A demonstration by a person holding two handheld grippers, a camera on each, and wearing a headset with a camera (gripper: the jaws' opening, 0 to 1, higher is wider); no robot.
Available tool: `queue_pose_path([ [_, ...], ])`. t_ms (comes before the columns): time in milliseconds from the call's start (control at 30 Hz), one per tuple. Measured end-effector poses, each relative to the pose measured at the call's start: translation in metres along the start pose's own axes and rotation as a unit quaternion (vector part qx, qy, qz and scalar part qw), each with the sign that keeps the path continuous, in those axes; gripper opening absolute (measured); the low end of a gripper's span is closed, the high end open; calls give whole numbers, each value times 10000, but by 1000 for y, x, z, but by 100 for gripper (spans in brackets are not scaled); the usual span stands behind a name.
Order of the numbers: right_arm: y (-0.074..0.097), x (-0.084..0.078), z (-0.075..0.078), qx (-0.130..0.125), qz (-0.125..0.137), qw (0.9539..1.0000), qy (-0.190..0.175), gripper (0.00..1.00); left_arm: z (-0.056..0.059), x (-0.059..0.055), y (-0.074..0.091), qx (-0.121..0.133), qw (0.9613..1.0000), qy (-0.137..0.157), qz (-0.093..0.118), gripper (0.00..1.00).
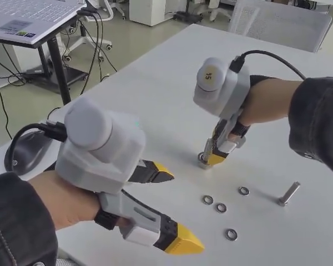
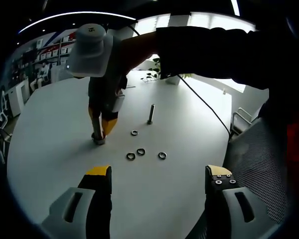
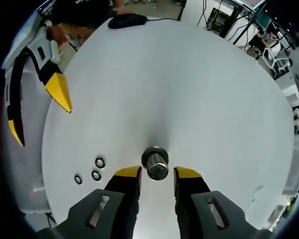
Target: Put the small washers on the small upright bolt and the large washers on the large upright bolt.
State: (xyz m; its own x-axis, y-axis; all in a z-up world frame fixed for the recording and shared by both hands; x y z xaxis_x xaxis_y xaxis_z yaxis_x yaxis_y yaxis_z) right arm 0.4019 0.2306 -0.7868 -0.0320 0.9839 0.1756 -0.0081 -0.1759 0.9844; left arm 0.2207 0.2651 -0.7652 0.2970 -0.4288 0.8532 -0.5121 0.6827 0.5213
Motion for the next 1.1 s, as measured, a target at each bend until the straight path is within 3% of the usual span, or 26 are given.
queue_pose_path([
  [400,8,-14,1,-42,9,9999,-157,27,0,1,0,-29,10000,-20,-10,76],
  [1100,11,-53,-5,-64,-70,9989,-449,27,0,0,-2,-108,9999,-63,-44,76],
])
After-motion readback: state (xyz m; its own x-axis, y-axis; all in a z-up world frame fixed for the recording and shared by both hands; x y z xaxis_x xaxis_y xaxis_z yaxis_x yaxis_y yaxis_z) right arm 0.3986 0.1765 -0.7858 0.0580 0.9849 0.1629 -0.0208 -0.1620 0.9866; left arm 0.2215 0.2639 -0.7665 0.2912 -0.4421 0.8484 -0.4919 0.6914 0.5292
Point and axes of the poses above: the centre of the closed fingertips' face, and the gripper's own axes: y roughly backward along the fingers, z roughly to its right, x roughly out of its top, the point moved 6 cm from there along y, roughly backward along the fingers, and after that the axes turned 15 degrees about -y, right-handed, at the moved point
